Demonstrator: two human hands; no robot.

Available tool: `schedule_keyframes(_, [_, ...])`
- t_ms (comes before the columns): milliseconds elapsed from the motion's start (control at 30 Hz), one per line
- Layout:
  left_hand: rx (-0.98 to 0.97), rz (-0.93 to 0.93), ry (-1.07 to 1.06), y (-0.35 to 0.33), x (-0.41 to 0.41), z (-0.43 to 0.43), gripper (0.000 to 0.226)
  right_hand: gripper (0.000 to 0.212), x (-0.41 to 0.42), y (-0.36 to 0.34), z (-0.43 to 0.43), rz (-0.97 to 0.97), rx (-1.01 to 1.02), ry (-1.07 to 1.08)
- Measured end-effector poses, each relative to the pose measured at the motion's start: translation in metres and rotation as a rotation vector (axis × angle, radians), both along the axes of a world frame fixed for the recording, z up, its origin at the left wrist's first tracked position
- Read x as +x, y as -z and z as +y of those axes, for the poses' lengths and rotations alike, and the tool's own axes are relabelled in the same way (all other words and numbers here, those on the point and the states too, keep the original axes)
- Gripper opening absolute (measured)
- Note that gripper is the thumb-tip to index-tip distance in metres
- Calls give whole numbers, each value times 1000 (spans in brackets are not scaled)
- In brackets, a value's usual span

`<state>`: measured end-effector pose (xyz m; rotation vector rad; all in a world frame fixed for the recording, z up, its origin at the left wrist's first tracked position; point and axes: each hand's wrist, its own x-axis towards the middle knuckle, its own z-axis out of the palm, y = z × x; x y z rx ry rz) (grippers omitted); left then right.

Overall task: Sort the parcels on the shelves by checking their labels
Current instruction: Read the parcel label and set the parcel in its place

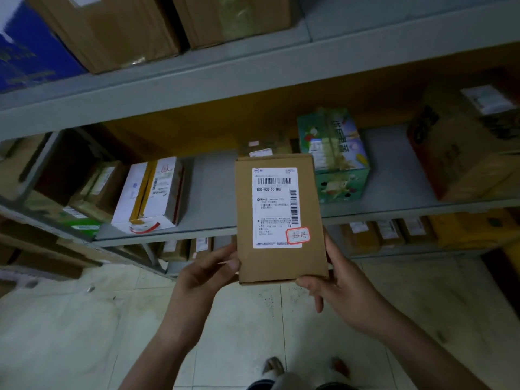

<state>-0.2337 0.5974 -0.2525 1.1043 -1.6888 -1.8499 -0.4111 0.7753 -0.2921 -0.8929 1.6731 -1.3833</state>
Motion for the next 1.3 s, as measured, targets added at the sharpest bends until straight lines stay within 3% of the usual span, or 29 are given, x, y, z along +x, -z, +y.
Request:
schedule_keyframes(300, [142,-95,364,44,-68,-30,38,84,11,17,17,-4,163,406])
schedule_keyframes(533, [130,-53,922,30,-127,-26,33,87,67,4,43,36,148,864])
schedule_keyframes(733, [68,-93,1373,35,-138,88,47,92,156,-16,136,26,174,1293])
schedule_keyframes(933, [42,-76,1810,29,-98,247,44,92,257,-15,229,39,238,1718])
schedule_keyframes(1167, [96,70,1959,-12,-74,387,62,84,315,-57,331,235,342,1908])
schedule_keyframes(1300, [114,146,2056,-23,-67,457,56,82,345,-74,382,277,476,2012])
